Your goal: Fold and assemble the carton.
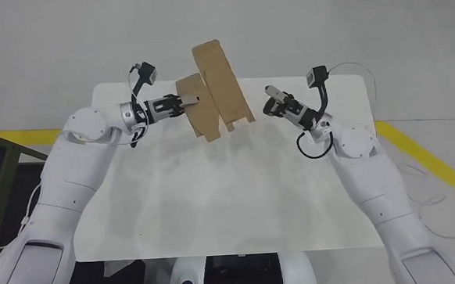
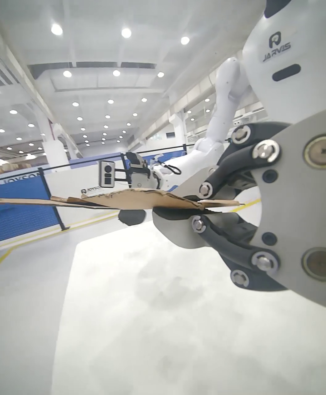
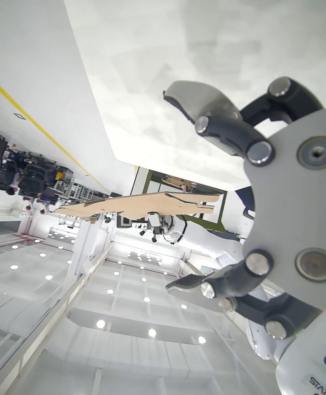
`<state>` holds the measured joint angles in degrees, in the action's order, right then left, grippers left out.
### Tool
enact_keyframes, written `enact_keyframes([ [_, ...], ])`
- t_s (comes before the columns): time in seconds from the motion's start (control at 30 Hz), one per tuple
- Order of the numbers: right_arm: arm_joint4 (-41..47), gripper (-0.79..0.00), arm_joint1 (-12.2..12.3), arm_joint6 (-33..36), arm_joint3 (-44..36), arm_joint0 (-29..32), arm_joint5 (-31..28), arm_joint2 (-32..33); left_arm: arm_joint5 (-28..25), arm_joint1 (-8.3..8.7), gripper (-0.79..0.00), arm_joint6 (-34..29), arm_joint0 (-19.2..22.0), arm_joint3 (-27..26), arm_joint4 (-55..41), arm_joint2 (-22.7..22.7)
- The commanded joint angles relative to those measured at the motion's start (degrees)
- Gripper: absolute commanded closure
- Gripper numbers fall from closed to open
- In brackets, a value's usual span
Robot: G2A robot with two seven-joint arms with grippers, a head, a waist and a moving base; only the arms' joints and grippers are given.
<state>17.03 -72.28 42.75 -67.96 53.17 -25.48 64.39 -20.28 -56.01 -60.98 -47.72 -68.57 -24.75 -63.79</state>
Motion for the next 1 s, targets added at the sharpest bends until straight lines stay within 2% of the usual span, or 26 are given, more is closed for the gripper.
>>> enact_keyframes([
  [0.0,0.62,-0.785,0.05,4.46,1.74,-1.10,-1.31,-0.28,0.84,0.08,0.000,-2.27,-0.12,0.13,-0.29,0.01],
  [0.23,0.68,-0.785,-0.05,14.01,5.34,-3.89,-5.28,-2.27,1.48,0.13,0.000,-10.14,-0.04,-0.55,1.99,1.81],
  [0.47,2.96,-0.785,-0.80,18.99,7.57,-5.67,-6.82,-5.35,2.22,-0.05,0.000,-16.20,0.36,-1.23,1.23,3.37],
  [0.53,3.48,-0.699,-1.11,19.71,8.37,-6.21,-7.02,-6.34,2.39,-0.12,0.000,-17.09,0.45,-1.38,1.03,3.70],
  [0.57,3.51,-0.610,-1.26,20.16,8.75,-6.49,-7.16,-6.90,2.72,-0.16,0.000,-17.54,0.48,-1.43,0.78,3.89],
  [0.63,3.53,-0.505,-1.54,20.90,9.53,-7.10,-7.63,-7.81,3.02,-0.20,0.000,-18.06,0.62,-1.55,0.95,4.17],
  [0.67,3.70,-0.406,-1.66,21.29,9.91,-7.39,-7.86,-8.16,3.10,-0.23,0.000,-18.26,0.65,-1.64,1.07,4.34],
  [0.77,3.90,-0.314,-1.94,22.28,11.07,-8.09,-8.59,-9.05,3.37,-0.34,0.000,-18.86,0.74,-1.85,0.96,4.78],
  [0.87,4.00,-0.145,-2.12,22.85,12.01,-8.59,-9.09,-9.58,3.54,-0.43,0.000,-19.58,0.83,-2.00,0.42,5.06],
  [0.9,3.96,-0.043,-2.15,22.99,12.29,-8.71,-9.29,-9.70,3.54,-0.44,0.000,-19.81,0.88,-2.03,0.36,5.12],
  [0.97,3.90,0.000,-2.20,23.14,12.75,-8.88,-9.42,-9.89,3.65,-0.47,0.000,-20.21,0.94,-1.96,0.02,5.17],
])
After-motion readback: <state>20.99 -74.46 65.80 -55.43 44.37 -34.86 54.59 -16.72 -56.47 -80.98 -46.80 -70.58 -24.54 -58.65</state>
